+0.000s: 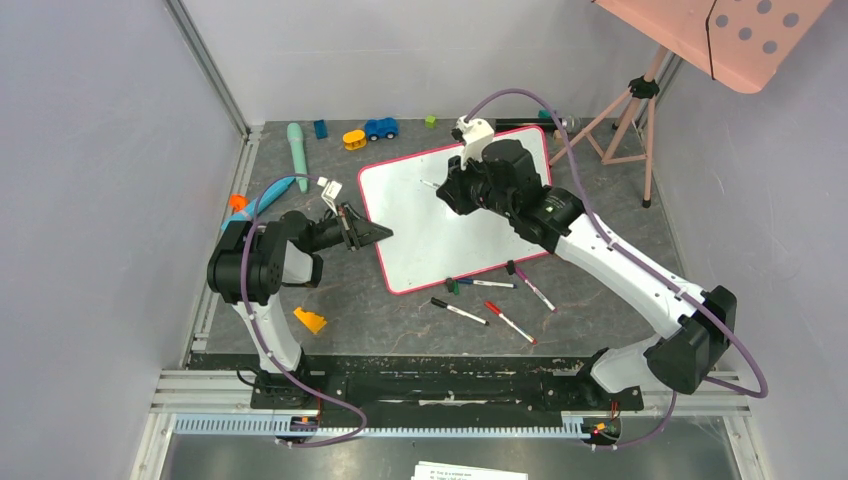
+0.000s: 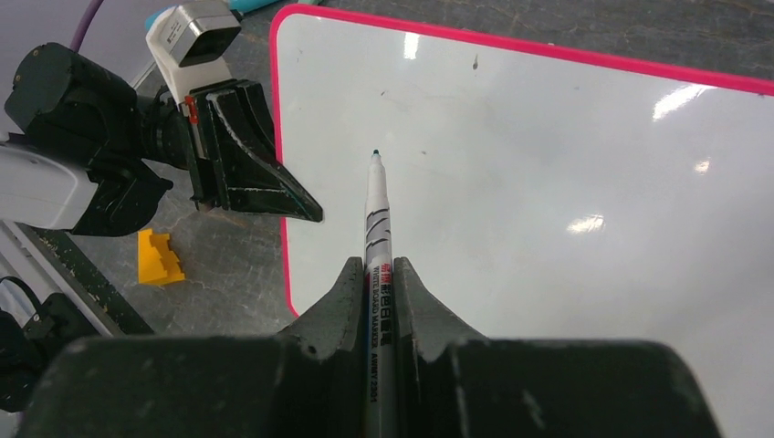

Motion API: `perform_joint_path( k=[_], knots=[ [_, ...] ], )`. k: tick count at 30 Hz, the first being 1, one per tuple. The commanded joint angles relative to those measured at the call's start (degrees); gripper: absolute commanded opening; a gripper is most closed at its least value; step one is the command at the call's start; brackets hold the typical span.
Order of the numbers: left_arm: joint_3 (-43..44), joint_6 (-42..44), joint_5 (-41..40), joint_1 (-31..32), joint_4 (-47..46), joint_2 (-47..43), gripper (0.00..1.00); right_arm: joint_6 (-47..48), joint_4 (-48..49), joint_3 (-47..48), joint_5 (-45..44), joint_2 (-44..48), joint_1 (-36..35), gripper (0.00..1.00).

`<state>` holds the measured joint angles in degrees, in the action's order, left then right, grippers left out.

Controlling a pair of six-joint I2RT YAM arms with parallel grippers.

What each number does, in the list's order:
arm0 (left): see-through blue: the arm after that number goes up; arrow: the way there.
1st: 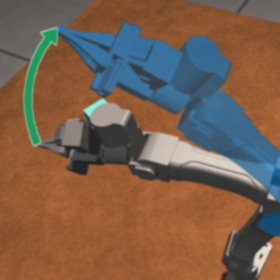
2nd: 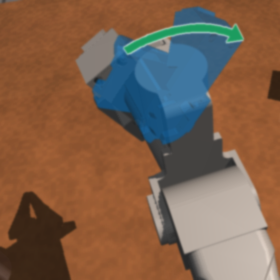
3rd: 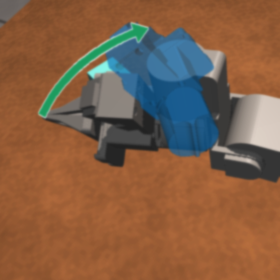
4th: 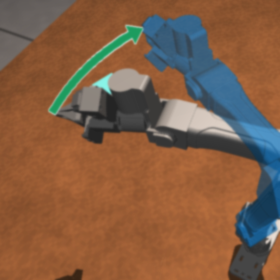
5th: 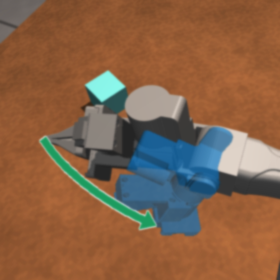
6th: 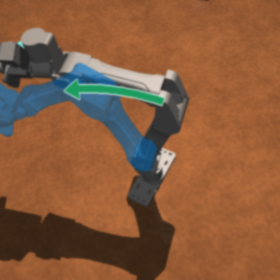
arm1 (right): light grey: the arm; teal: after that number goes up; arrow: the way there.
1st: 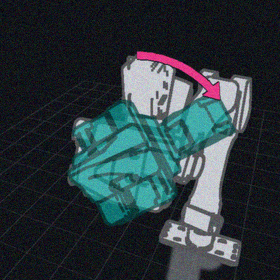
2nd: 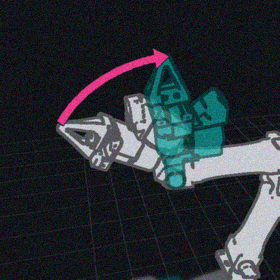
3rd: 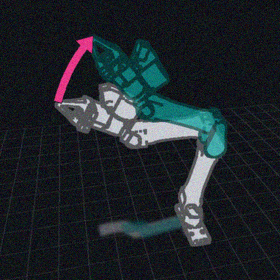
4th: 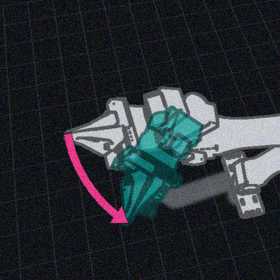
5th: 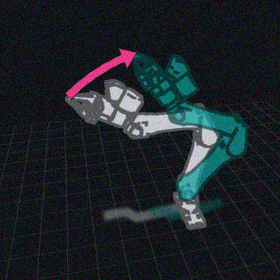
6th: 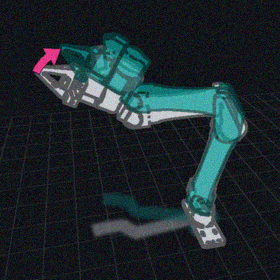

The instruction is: Write a sentence on the whiteboard

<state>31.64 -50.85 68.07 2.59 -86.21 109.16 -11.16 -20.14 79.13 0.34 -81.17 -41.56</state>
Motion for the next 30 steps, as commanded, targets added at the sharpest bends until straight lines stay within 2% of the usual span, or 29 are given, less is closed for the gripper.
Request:
perform_joint_path(
  k=[1, 4, 11, 20, 25, 30],
  knots=[
    [-1.0, 2.7, 5.9, 0.4, -3.0, 0.2, 0.02, -1.8, 1.1, -0.5, 0.9, 1.8, -1.2, 0.0],
    [-1.0, 2.7, 6.0, 0.4, -3.0, 0.1, 0.02, -2.7, 1.2, -0.2, 0.0, 2.2, -1.6, 0.0],
    [-0.9, 2.9, 6.0, 0.4, -3.0, 0.0, 0.02, -7.8, 1.0, 0.8, -10.8, 1.9, -4.0, 0.0],
    [-0.2, 2.3, 6.3, 0.4, -3.0, 0.7, 0.02, -6.0, -5.3, 8.4, -25.1, -2.6, -11.2, 0.0],
    [-0.1, 2.2, 6.4, 0.4, -3.0, 0.5, 0.02, -1.3, -4.7, 12.2, -19.3, -6.1, -12.5, 0.0],
    [-0.3, 2.4, 6.7, 0.4, -3.0, 0.2, 0.02, 2.2, 0.3, 10.8, -15.6, -6.3, -12.9, 0.0]
  ],
)
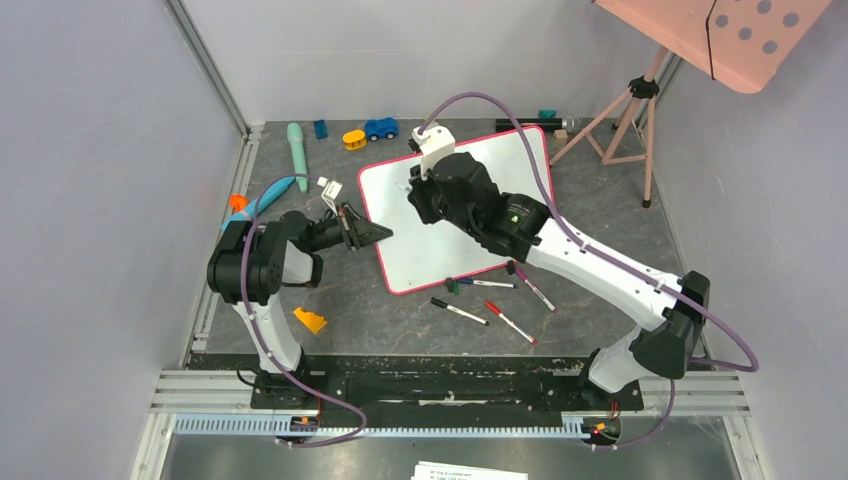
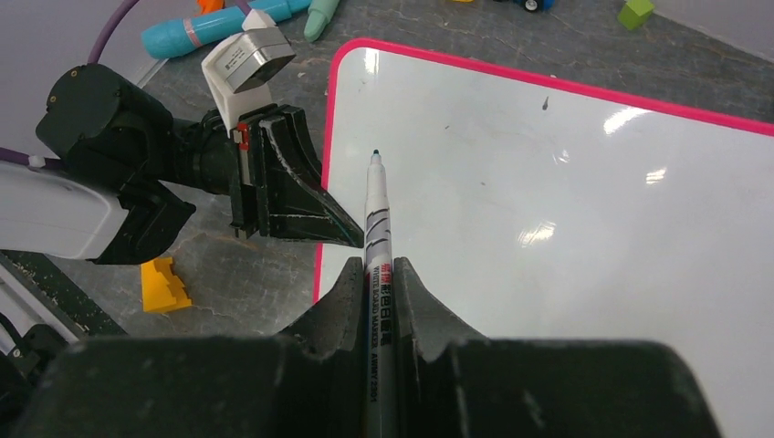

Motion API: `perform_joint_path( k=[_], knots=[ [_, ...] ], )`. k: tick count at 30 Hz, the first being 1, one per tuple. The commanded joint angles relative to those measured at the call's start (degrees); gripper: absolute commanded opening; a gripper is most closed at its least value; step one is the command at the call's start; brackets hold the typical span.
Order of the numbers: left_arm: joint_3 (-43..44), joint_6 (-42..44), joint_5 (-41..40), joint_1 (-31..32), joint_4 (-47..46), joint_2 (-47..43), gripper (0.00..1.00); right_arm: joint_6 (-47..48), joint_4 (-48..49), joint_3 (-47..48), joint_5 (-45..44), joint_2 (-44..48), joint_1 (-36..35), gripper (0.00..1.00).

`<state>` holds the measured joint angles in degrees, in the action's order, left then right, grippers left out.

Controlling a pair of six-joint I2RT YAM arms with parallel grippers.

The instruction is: Write a sentence on the whiteboard

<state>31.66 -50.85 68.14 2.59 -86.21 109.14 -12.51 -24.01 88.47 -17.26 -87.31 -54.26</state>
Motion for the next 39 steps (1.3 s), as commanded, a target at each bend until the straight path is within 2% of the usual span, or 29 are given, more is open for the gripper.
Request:
perform_joint_path(
  k=[1, 20, 39],
  knots=[
    [-0.4, 2.5, 6.6, 0.5, -3.0, 0.1, 0.02, 4.1, 3.5, 2.7, 2.4, -1.1, -0.3, 0.0],
    [-0.8, 3.0, 6.7, 1.1, -3.0, -0.3, 0.02, 5.3, -0.8, 14.5, 2.0, -13.1, -0.3, 0.0],
    [-1.0, 3.5, 7.1, 1.3, -3.0, -0.9, 0.02, 4.8, -0.8, 18.0, -0.3, -17.9, 0.6, 0.0]
  ],
)
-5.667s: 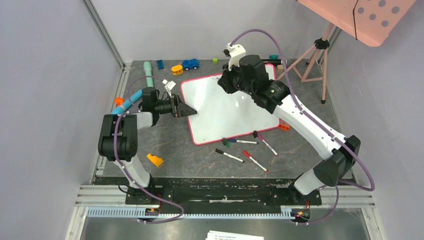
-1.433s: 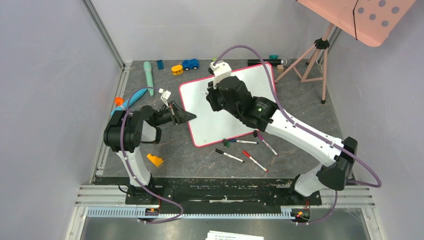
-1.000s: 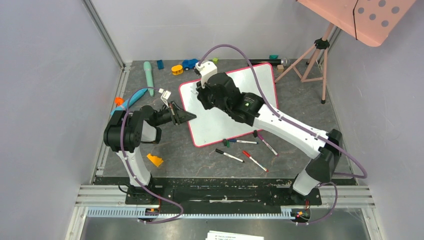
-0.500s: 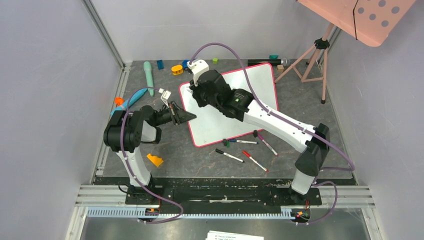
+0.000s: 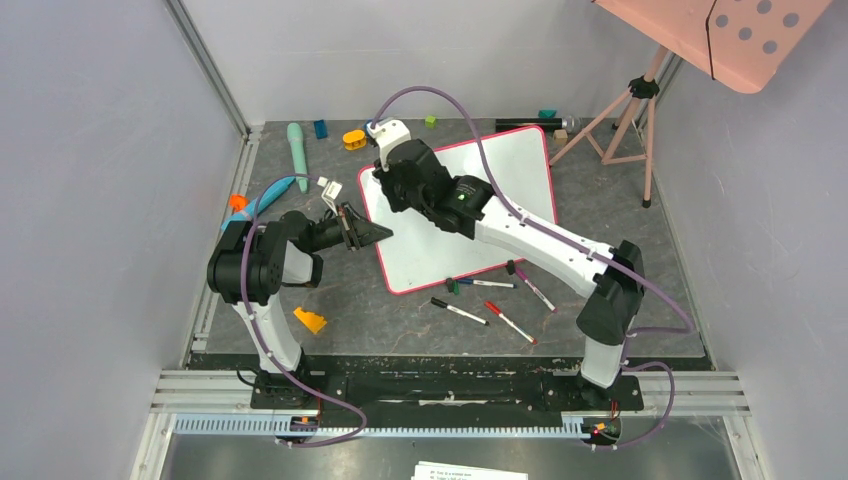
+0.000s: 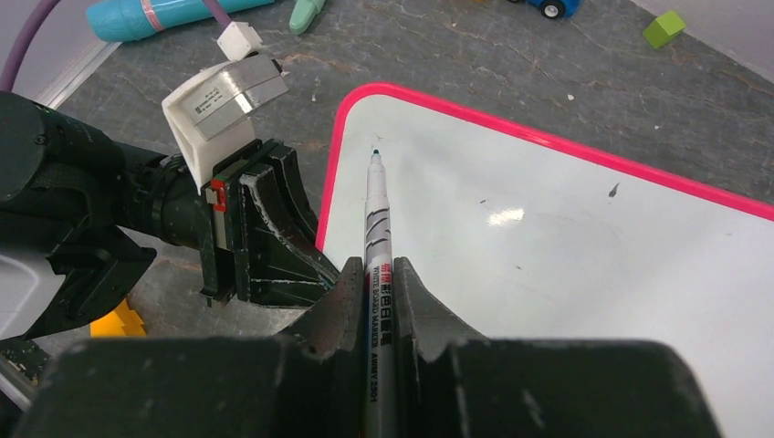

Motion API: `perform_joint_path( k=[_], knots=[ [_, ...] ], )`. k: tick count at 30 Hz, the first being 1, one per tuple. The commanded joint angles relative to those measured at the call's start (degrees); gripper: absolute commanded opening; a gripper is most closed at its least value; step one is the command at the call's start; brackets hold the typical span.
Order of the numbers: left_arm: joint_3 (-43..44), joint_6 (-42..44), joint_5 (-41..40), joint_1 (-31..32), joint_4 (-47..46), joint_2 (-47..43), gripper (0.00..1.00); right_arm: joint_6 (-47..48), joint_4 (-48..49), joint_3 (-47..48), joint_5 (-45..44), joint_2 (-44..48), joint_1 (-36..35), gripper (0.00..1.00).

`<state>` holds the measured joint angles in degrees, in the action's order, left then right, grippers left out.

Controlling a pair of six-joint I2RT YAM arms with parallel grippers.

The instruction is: Write a sentence on the whiteboard

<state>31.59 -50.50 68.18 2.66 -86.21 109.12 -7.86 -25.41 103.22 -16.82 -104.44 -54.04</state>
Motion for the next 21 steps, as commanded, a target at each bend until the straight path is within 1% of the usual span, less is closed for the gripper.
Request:
perform_joint_path(
  k=[1, 21],
  knots=[
    [-1.0, 3.1, 7.1, 1.3, -3.0, -0.9, 0.02, 0.1, 0.6, 3.4, -0.7, -0.9, 0.5, 0.0],
    [-1.1, 3.3, 7.2, 1.2, -3.0, -1.1, 0.02, 0.0, 1.2, 3.3, -1.1, -2.1, 1.8, 0.0]
  ],
)
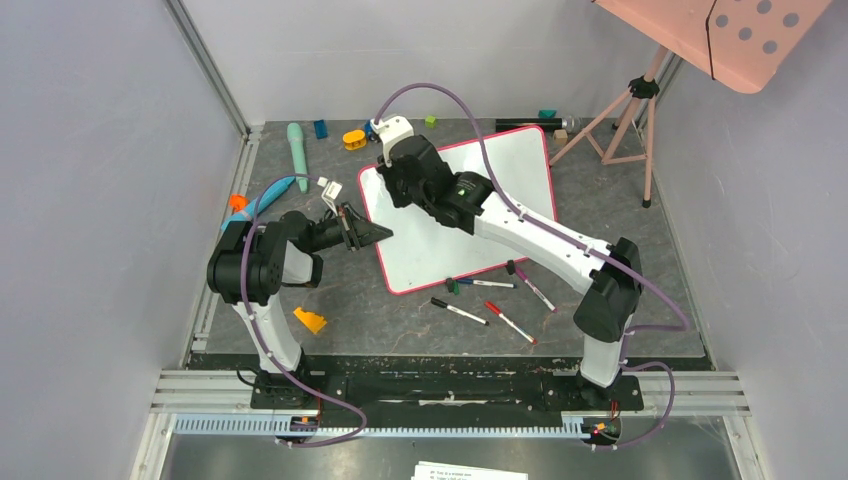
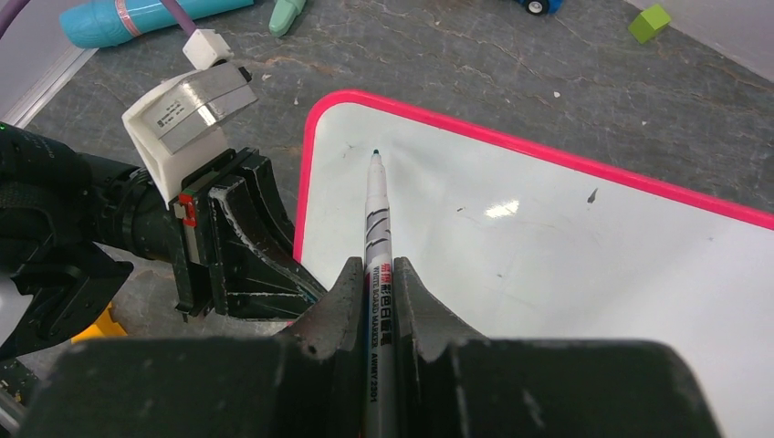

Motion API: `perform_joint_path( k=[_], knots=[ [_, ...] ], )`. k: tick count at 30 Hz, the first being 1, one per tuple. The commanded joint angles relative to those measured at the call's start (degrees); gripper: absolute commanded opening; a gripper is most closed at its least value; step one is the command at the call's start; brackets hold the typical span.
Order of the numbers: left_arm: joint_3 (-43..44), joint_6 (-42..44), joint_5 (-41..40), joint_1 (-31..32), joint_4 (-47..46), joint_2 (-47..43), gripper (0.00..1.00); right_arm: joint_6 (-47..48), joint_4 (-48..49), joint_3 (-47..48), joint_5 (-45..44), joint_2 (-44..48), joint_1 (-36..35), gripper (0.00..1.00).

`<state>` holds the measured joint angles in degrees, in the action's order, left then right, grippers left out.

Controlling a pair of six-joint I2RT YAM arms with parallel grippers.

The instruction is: Write a sentence on the whiteboard

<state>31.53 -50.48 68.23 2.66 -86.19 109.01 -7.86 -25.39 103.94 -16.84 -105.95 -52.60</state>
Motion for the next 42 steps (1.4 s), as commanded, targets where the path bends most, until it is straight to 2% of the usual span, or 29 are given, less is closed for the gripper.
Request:
perform_joint_path(
  k=[1, 42],
  knots=[
    [-1.0, 3.3, 7.1, 1.3, -3.0, -1.0, 0.02, -0.1, 1.2, 2.6, -1.0, -0.5, 0.5, 0.0],
    [-1.0, 3.3, 7.5, 1.3, -3.0, -1.3, 0.02, -0.5, 1.4, 2.2, -0.4, -1.5, 1.0, 0.0]
  ],
)
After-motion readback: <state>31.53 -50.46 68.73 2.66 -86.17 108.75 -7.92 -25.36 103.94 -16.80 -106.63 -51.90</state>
